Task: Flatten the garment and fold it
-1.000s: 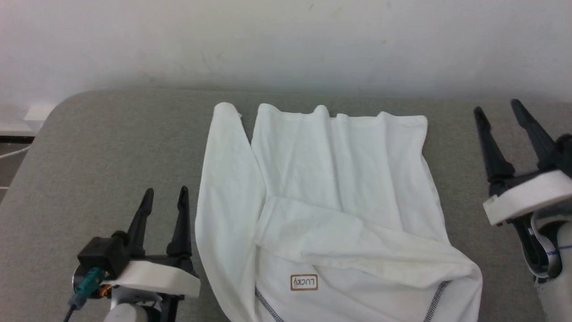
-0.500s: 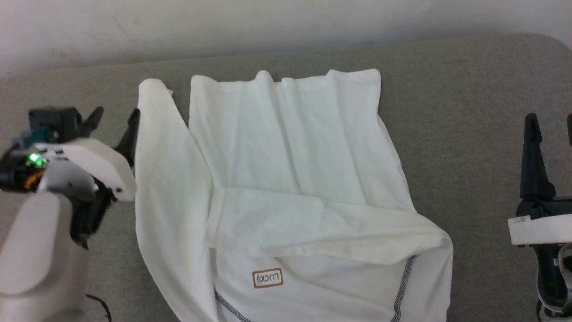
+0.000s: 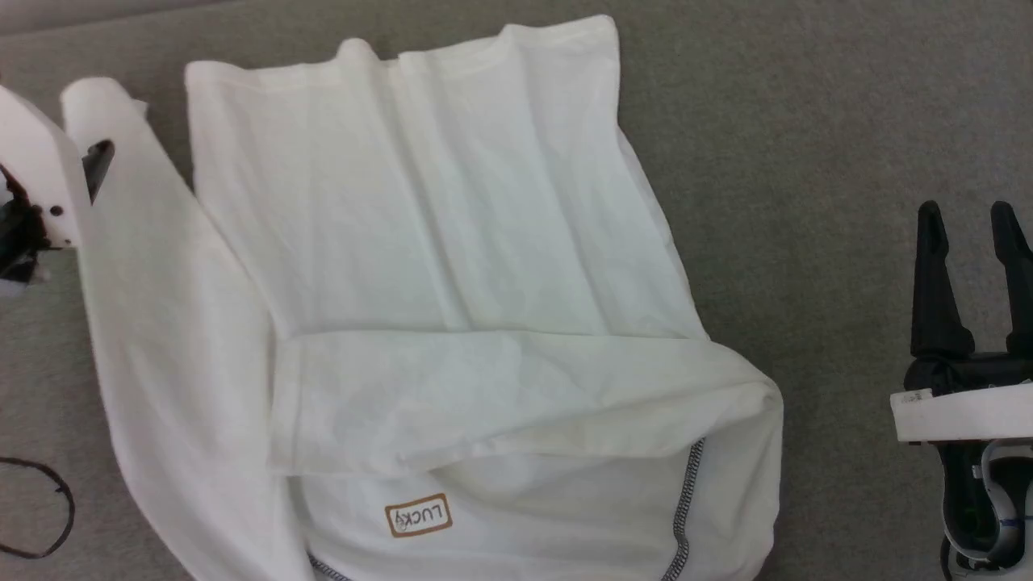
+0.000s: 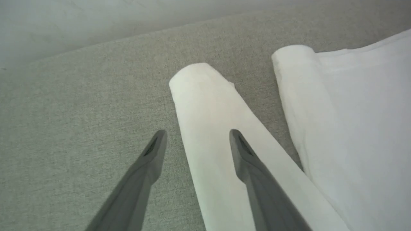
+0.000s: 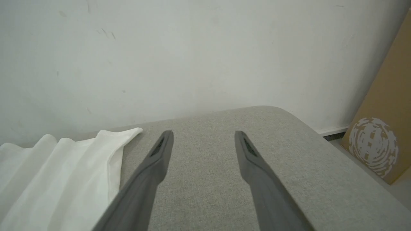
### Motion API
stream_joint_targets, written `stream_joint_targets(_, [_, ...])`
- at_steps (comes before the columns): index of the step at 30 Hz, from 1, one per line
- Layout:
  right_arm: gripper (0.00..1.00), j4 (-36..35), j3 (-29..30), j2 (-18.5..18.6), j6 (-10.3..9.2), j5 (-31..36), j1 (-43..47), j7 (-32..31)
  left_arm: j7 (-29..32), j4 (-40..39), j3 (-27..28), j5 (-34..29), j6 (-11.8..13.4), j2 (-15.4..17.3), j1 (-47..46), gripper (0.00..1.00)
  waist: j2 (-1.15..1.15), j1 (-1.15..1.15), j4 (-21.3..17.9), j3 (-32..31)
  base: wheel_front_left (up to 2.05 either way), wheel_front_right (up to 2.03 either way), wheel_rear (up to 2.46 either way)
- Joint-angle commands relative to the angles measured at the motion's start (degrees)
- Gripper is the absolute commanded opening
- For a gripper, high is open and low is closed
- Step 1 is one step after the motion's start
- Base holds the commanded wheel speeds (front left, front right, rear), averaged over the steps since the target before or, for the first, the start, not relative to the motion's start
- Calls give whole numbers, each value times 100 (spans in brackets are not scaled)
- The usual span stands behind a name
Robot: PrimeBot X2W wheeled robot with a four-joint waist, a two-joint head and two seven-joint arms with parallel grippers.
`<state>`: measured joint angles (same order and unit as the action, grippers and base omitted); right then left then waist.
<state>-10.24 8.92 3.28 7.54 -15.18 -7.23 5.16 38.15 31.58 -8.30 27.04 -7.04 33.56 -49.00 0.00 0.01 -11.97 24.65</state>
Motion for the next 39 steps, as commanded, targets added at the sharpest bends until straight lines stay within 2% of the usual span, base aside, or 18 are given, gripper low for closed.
stream_joint_targets(1, [100,25,0,-19,-5,-49,-71,54,177,103,-65,-51,-29,97,-77,100,0,-1,-343,359,0,0,0])
stream_joint_targets(9, [100,51,49,-34,-5,-50,-101,86,587,375,-468,-419,0,522,55,100,0,-1,-308,450,0,0,0])
stream_joint_targets(10, [100,61,56,-35,-5,-47,-108,78,554,400,-446,-354,-3,491,60,47,0,-1,-287,459,0,0,0])
stream_joint_targets(11, [100,73,64,-35,-5,-42,-114,68,527,431,-408,-250,-6,428,64,0,0,-1,-261,464,0,0,0])
stream_joint_targets(14, [100,98,91,-37,-5,-9,-128,33,396,457,-368,-46,-18,322,52,0,0,-1,-175,454,0,0,0])
stream_joint_targets(22, [100,174,177,-39,-5,43,-135,-37,-1208,597,-122,57,-27,238,56,0,0,-1,97,-43,0,0,0])
stream_joint_targets(29, [100,167,279,-39,-5,82,5,-192,-2211,557,-101,103,-35,233,443,0,0,-1,532,-805,0,0,0])
stream_joint_targets(34, [100,173,309,-39,-5,59,155,-293,-2605,157,-112,104,-29,260,866,0,0,-1,818,-1265,0,0,0])
stream_joint_targets(38, [100,191,331,-39,-5,7,281,-332,-2690,-341,-98,140,90,173,1121,0,0,-1,995,-1484,0,0,0])
stream_joint_targets(39, [100,195,328,-39,-5,-31,372,-354,-2711,-786,-90,158,214,95,1297,0,0,-1,1091,-1604,0,0,0])
